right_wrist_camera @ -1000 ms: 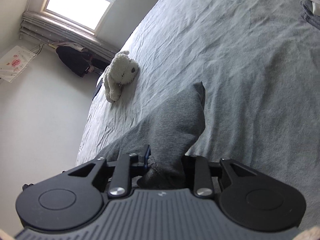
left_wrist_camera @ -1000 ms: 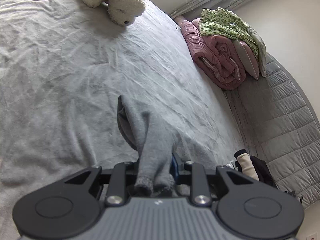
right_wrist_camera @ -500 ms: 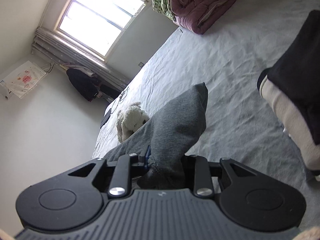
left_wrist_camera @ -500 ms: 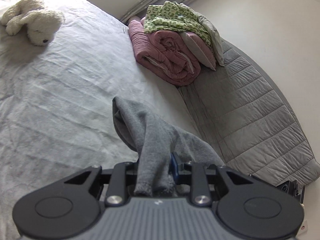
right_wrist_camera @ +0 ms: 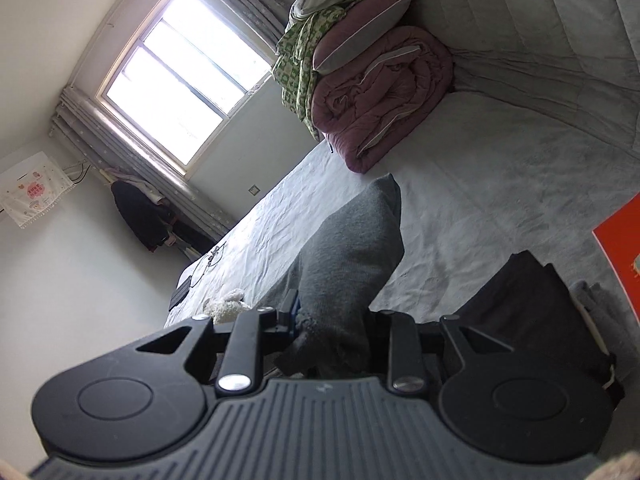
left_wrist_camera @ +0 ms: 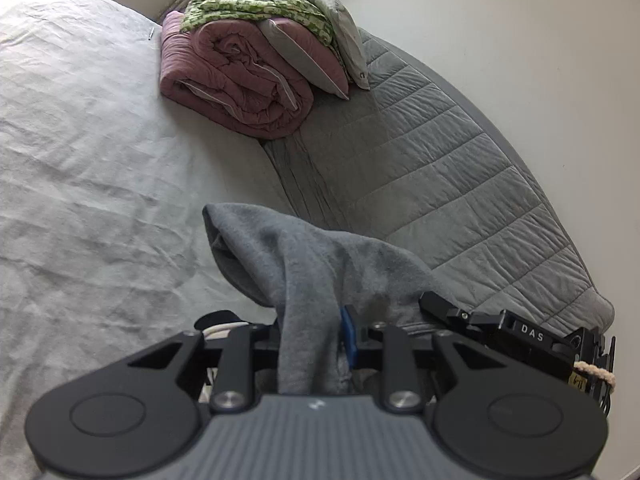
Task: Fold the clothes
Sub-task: 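Carry the folded shirt with both grippers toward the stack of clothes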
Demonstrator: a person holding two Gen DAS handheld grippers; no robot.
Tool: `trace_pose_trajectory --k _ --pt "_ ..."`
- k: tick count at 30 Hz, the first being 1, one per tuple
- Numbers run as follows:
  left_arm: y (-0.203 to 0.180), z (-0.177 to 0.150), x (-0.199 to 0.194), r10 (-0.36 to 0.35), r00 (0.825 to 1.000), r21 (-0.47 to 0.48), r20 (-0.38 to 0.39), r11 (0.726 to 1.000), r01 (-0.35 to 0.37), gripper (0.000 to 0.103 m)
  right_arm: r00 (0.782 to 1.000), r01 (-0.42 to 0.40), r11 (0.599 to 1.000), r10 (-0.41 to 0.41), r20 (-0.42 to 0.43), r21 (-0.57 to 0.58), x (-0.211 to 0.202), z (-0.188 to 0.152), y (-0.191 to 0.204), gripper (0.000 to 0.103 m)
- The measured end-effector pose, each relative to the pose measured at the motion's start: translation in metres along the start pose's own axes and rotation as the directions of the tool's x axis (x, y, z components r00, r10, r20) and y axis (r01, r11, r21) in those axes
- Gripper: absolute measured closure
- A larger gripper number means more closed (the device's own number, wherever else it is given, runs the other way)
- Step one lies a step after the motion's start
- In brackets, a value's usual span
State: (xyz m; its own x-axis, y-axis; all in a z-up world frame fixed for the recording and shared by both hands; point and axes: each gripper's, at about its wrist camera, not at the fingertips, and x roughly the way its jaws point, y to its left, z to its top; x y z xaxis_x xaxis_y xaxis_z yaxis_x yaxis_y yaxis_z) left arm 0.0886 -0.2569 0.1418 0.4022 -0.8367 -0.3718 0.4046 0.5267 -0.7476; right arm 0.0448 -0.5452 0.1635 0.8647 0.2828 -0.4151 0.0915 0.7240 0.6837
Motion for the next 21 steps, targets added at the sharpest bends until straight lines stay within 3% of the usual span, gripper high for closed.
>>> trace_pose_trajectory --k 8,14,18,21 --pt "-0.019 -0.019 0.053 -0.034 0.998 -0.029 -0.054 0.999 0.032 0.077 0.998 0.052 0.999 -0.052 0.019 -0.006 -0.016 0.024 -0.04 0.073" --pt "0.004 -0.04 0.083 0.029 0.997 -0.078 -0.066 0.996 -0.034 0.076 0.996 0.088 0.996 -0.088 -0.009 -0.004 -0.003 0.019 -0.08 0.073" --pt "0.028 -0.055 0.096 0.06 0.996 -0.113 -0.058 0.991 -0.066 0.071 0.988 0.155 0.988 -0.155 -0.009 0.004 0.009 0.003 -0.11 0.065" --pt "0.034 -0.057 0.095 0.049 0.998 -0.119 -0.042 0.991 -0.053 0.067 0.983 0.183 0.983 -0.183 0.009 -0.014 0.011 -0.009 -0.123 0.05"
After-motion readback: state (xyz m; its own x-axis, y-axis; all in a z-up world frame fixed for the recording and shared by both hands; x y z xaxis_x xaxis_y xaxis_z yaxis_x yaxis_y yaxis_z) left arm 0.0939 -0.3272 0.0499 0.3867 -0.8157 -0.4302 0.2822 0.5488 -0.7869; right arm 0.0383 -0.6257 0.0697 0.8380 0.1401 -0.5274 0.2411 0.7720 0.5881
